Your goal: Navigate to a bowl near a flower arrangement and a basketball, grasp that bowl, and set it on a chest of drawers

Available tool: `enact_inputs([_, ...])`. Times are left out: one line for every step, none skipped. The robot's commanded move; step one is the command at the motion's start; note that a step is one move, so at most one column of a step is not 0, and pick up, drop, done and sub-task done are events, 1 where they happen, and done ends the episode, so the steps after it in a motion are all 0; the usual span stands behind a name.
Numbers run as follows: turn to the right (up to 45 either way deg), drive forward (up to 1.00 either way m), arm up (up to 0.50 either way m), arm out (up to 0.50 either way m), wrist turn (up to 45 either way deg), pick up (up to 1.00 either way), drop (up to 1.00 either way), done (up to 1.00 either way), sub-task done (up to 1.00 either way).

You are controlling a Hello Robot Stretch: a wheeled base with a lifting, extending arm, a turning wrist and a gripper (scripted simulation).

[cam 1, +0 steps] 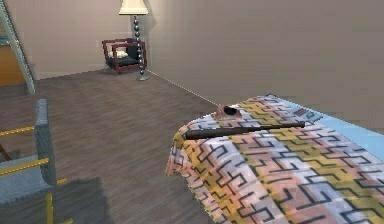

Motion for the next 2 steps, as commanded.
enact_inputs([0.0,0.00,-0.08,0.00,0.0,0.00,0.00,0.00,0.00])
enact_inputs([0.0,0.00,-0.32,0.00,0.0,0.00,0.00,0.00,0.00])
